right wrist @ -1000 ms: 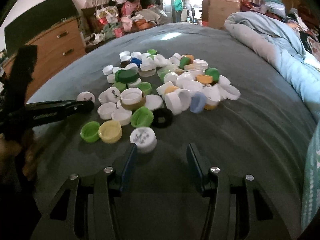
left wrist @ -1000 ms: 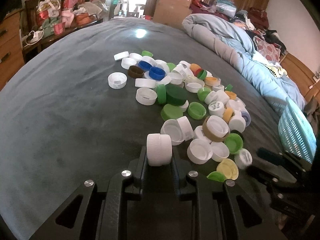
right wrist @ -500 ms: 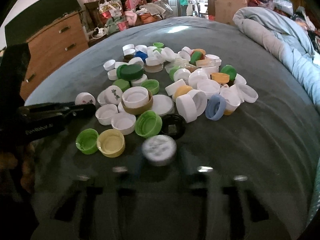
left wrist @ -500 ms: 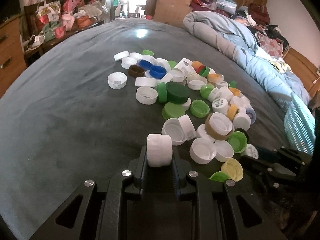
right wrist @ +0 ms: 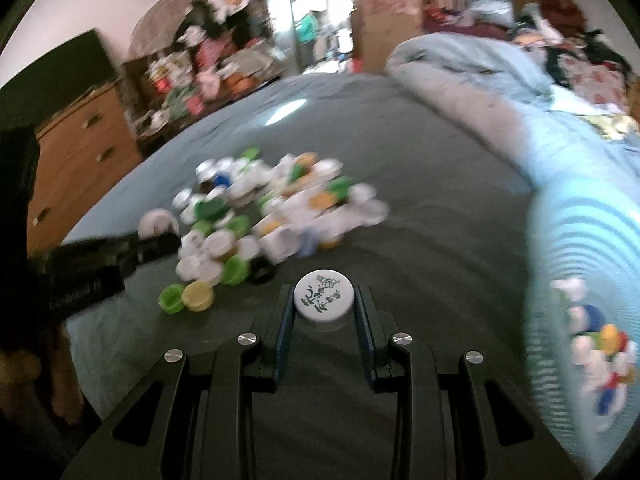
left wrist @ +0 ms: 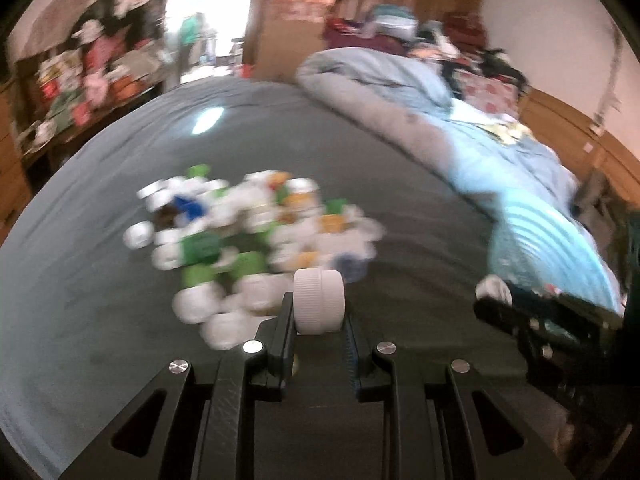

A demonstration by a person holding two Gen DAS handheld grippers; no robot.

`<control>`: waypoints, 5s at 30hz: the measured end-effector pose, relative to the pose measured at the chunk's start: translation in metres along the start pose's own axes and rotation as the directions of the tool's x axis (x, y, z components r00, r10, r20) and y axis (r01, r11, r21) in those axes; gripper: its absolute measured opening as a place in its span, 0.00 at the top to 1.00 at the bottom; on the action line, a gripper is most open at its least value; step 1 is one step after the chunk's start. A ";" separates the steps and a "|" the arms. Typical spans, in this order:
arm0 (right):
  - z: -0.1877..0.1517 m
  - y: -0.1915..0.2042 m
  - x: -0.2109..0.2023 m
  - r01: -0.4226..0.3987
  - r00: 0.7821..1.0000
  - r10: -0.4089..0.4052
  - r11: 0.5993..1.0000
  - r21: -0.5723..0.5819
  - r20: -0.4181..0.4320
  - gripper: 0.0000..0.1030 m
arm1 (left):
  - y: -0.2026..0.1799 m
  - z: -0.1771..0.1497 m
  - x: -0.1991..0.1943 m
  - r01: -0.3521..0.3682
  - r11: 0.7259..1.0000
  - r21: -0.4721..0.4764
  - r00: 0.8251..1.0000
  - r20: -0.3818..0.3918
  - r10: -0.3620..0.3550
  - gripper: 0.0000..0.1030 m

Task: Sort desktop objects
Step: 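Carry both caps over the blue basket and open both grippers to drop them, then move both open grippers back over the cap pile, then grasp a green cap with the left gripper while the right grasps a yellow cap, then carry the green and yellow caps into the blue basket and release both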

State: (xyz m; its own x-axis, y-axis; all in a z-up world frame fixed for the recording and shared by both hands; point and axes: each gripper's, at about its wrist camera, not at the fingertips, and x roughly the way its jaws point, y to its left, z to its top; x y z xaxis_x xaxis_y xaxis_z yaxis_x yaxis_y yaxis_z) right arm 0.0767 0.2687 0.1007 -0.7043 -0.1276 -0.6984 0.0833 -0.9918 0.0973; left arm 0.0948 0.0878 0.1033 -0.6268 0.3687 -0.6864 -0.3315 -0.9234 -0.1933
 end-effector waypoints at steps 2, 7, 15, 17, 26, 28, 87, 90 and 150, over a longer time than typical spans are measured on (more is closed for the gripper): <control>0.004 -0.022 -0.021 0.048 0.999 -0.048 0.999 0.026 0.024 0.75 | -0.028 0.004 0.001 0.025 0.999 0.036 1.000 -0.005 -0.025 0.79; 0.010 -0.068 -0.055 0.133 0.989 -0.138 0.988 0.079 0.056 0.75 | -0.086 0.015 0.005 0.092 0.991 0.096 0.996 -0.006 -0.092 0.79; 0.008 -0.135 -0.094 0.234 0.966 -0.248 0.957 0.169 0.067 0.75 | -0.163 0.040 0.009 0.135 0.973 0.185 0.991 -0.004 -0.137 0.79; 0.007 -0.152 -0.100 0.251 0.962 -0.265 0.950 0.185 0.059 0.75 | -0.180 0.047 0.015 0.133 0.969 0.207 0.991 -0.017 -0.132 0.79; 0.003 -0.200 -0.118 0.280 0.958 -0.286 0.931 0.234 -0.008 0.75 | -0.236 0.064 0.035 0.107 0.950 0.294 0.993 -0.073 -0.090 0.79; 0.002 -0.207 -0.118 0.273 0.961 -0.274 0.933 0.235 -0.030 0.75 | -0.246 0.066 0.039 0.095 0.945 0.314 0.994 -0.084 -0.072 0.79; -0.070 -0.035 -0.064 0.046 0.997 -0.044 0.999 0.023 -0.062 0.40 | 0.072 -0.066 0.019 -0.127 0.992 -0.004 0.991 -0.045 0.127 0.25; -0.065 -0.025 -0.056 0.045 0.997 -0.045 0.999 0.003 -0.066 0.40 | 0.072 -0.064 0.029 -0.119 0.993 0.007 0.991 -0.058 0.119 0.30; -0.006 0.045 -0.015 -0.013 0.997 0.006 0.996 -0.091 -0.073 0.75 | 0.026 -0.028 -0.019 -0.199 0.980 0.030 0.979 -0.027 0.200 0.70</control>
State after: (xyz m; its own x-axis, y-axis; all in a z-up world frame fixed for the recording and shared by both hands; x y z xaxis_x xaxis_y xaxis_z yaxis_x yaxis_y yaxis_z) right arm 0.0958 0.2256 0.1114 -0.6504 -0.1342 -0.7476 0.1562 -0.9869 0.0413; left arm 0.1180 0.0532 0.0919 -0.6612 0.1737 -0.7298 -0.2209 -0.9748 -0.0318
